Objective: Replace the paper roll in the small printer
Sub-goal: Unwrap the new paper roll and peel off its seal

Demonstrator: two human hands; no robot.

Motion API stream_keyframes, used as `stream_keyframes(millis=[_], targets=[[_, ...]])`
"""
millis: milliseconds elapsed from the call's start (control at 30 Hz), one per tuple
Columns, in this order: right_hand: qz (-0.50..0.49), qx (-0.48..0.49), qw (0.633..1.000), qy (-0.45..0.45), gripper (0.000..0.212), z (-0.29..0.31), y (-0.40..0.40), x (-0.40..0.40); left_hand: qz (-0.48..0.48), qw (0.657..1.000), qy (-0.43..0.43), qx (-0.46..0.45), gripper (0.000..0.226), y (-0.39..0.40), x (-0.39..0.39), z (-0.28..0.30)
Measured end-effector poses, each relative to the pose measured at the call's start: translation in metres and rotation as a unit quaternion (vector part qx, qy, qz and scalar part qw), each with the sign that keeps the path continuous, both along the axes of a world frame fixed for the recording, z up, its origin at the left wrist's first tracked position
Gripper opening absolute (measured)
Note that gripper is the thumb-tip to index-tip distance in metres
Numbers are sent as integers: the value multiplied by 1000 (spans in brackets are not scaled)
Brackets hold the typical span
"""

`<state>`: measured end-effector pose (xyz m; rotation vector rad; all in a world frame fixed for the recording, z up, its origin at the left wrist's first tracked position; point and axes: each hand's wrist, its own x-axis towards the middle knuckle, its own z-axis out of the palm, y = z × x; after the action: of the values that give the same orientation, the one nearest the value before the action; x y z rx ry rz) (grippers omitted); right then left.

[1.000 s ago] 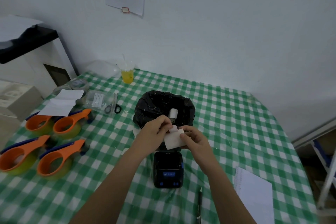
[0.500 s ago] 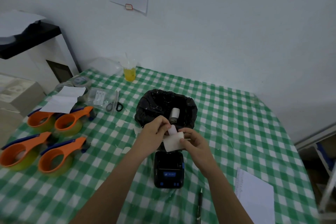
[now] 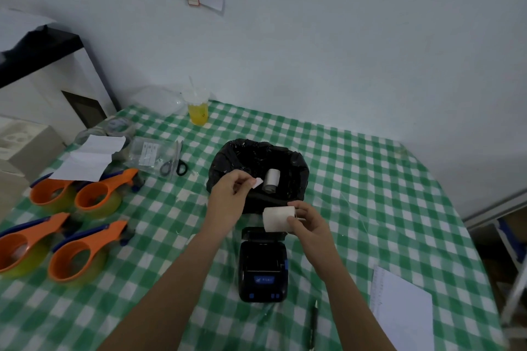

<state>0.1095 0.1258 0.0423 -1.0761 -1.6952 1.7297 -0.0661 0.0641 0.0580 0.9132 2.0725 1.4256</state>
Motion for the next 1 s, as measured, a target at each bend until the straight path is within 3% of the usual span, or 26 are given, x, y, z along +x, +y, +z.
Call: stream_keyframes(millis=[400, 633, 1000], targets=[[-129, -4, 992, -9, 23, -13, 59, -16, -35, 989, 99, -101, 20, 107, -23, -27], [-161, -7, 987, -12, 26, -21, 84, -19, -63, 985, 77, -141, 1, 138, -32, -56], [-167, -12, 986, -22, 25, -29, 90, -15, -114, 970, 136, -167, 31, 158, -33, -72]])
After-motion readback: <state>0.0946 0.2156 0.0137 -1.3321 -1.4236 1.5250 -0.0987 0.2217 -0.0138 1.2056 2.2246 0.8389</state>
